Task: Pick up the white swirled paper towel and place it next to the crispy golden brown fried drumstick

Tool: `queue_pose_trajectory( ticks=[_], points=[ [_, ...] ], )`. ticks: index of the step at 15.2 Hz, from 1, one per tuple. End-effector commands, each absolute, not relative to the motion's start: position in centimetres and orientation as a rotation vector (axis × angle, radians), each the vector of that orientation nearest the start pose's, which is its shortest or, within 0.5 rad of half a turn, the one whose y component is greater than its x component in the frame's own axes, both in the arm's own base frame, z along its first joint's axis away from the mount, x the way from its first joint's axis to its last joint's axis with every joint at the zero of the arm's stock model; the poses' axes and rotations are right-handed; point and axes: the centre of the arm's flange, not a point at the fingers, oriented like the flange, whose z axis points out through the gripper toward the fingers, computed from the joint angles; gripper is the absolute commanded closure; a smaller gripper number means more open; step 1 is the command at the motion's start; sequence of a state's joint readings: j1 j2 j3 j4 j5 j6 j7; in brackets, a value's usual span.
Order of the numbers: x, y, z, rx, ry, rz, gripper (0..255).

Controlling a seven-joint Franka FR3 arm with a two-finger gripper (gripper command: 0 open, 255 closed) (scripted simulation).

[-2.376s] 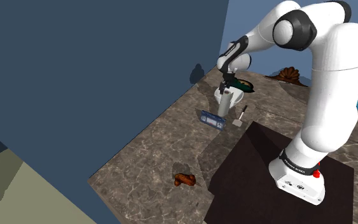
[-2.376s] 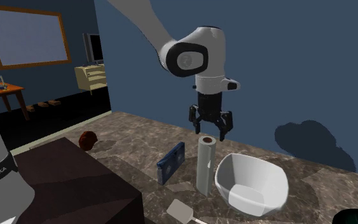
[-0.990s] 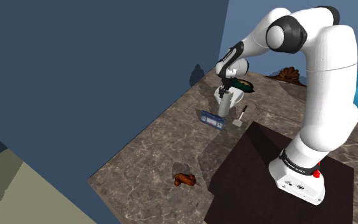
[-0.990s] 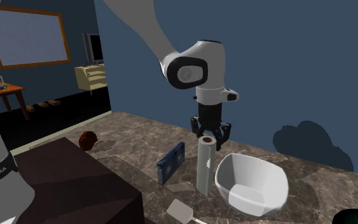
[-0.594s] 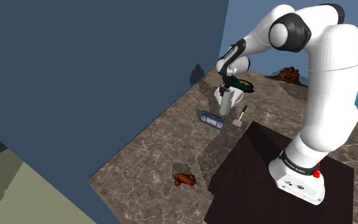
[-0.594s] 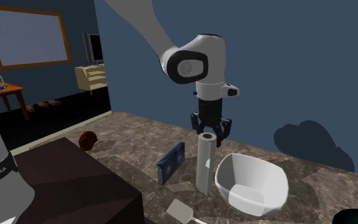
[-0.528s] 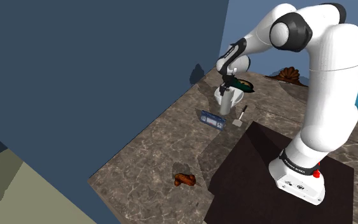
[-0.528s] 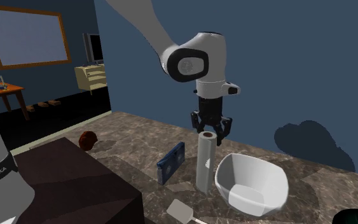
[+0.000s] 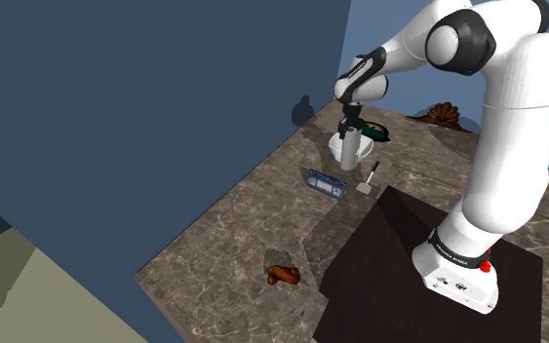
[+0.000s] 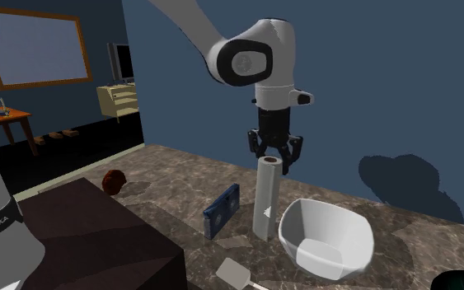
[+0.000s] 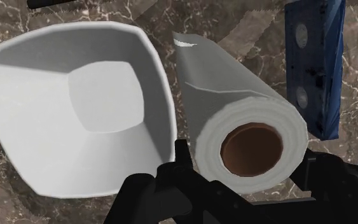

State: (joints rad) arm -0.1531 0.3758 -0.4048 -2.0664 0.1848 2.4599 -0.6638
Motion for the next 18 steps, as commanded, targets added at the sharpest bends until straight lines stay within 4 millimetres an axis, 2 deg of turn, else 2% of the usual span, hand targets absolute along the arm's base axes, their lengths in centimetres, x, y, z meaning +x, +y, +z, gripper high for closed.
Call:
queue_pose_trajectory(
  ticks=[1,18],
  points=[
    [50.7,-31.1,27.9,-3.193,0.009,-0.050,255],
    [50.7,-31.1,36.8,-3.193,0.009,-0.050,255]
  ],
)
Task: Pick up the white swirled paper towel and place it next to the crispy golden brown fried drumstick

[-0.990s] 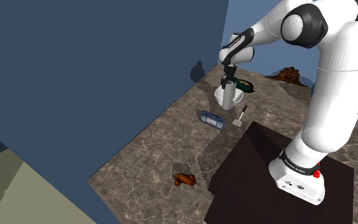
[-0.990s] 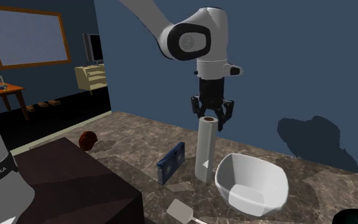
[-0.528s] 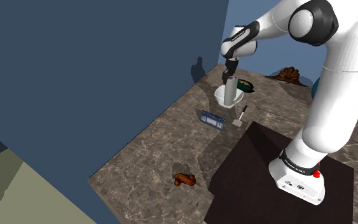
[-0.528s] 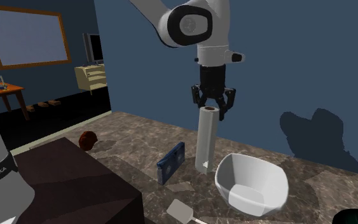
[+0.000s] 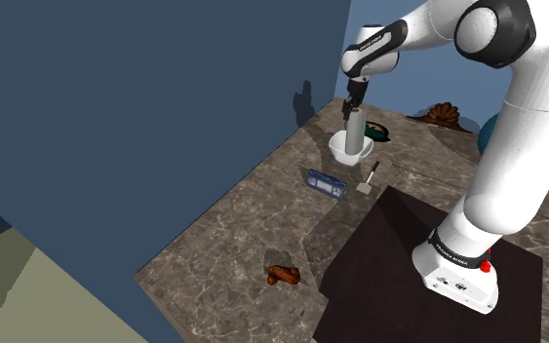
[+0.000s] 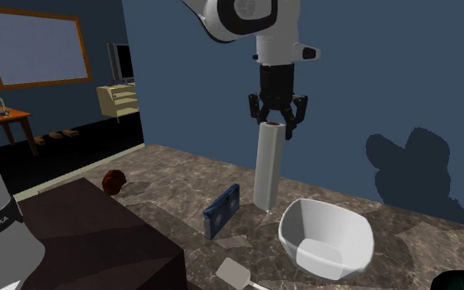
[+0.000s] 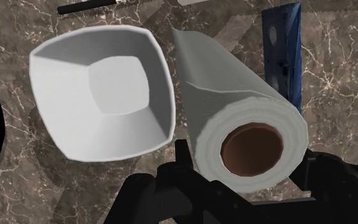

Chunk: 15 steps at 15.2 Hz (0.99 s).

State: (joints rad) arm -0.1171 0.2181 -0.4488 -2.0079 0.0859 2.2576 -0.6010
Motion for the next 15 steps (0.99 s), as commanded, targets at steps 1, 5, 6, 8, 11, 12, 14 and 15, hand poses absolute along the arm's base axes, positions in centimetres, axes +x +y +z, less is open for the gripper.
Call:
queue_pose_trajectory(
  ticks=[1,5,6,8,11,12,14,15],
  points=[
    [50.7,-31.1,37.4,-3.193,0.009,-0.050,255],
    [50.7,-31.1,39.5,-3.193,0.009,-0.050,255],
    [50.7,-31.1,40.0,-3.193,0.009,-0.050,255],
    [50.7,-31.1,41.1,-3.193,0.009,-0.050,255],
    [50.7,-31.1,42.7,-3.193,0.009,-0.050,255],
    [50.7,-31.1,43.2,-3.193,0.009,-0.050,255],
    [50.7,-31.1,44.2,-3.193,0.009,-0.050,255],
    [50.7,-31.1,44.8,-3.193,0.009,-0.050,255]
  ],
)
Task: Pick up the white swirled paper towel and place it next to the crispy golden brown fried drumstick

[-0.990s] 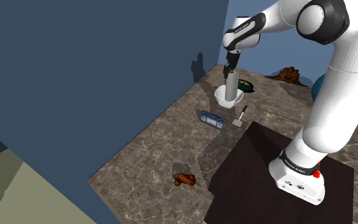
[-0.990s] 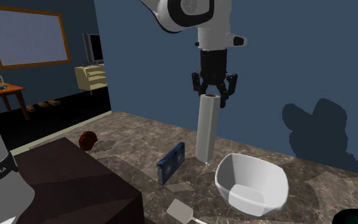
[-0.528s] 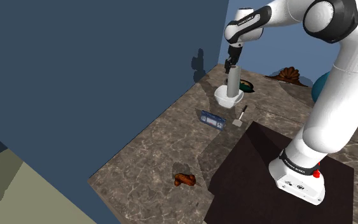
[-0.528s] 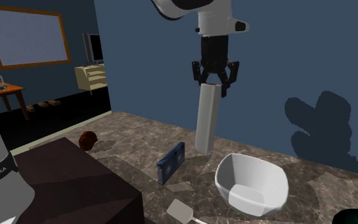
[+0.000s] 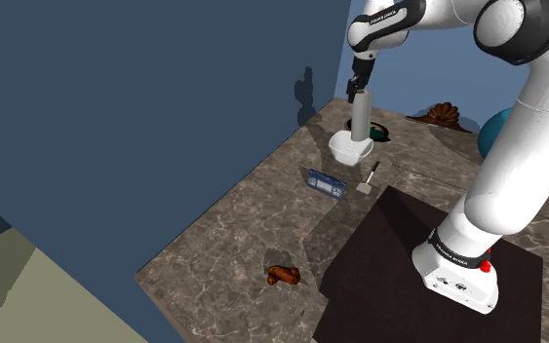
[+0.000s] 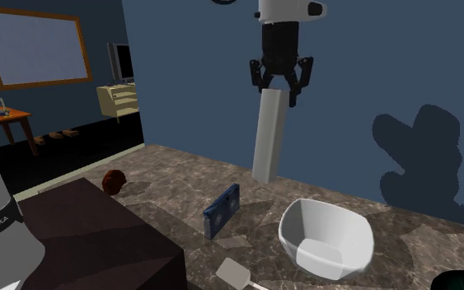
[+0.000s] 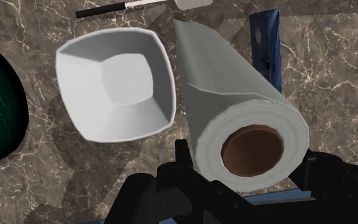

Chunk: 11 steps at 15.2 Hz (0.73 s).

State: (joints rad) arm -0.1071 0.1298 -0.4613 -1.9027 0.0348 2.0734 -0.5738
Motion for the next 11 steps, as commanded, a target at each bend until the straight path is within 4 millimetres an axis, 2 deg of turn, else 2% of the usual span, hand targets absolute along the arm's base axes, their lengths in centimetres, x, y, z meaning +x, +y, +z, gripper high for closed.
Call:
queue_pose_trajectory(
  ticks=[1,8,11],
  points=[
    [50.7,-31.1,45.3,-3.193,0.009,-0.050,255],
    [50.7,-31.1,48.9,-3.193,0.009,-0.050,255],
    [50.5,-27.1,48.9,-3.193,0.009,-0.050,255]
  ],
)
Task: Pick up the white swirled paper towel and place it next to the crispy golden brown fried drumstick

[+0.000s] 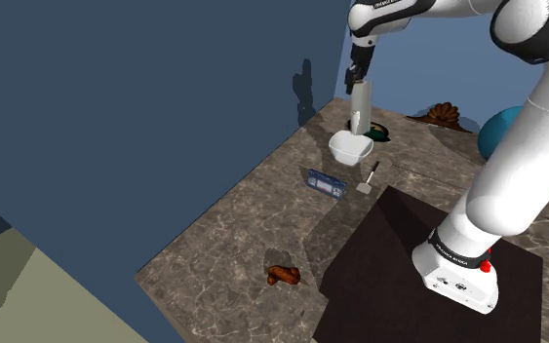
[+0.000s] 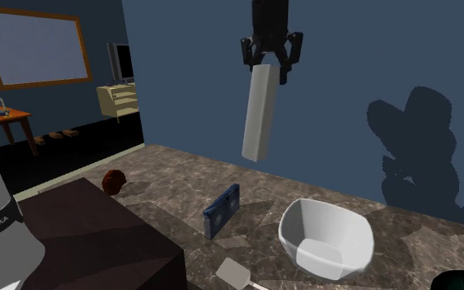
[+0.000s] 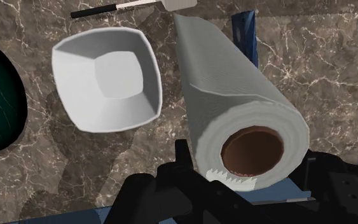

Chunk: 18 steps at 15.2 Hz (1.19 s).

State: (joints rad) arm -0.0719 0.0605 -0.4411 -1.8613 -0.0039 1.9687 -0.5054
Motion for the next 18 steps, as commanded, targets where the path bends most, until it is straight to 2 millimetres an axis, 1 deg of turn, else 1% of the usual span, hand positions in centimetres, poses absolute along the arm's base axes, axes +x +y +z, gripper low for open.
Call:
queue_pose_trajectory(
  ticks=[1,18],
  points=[
    [50.4,-25.8,48.9,-3.193,0.009,-0.050,255],
    [49.3,-3.4,49.0,-3.193,0.009,-0.050,255]
  ],
)
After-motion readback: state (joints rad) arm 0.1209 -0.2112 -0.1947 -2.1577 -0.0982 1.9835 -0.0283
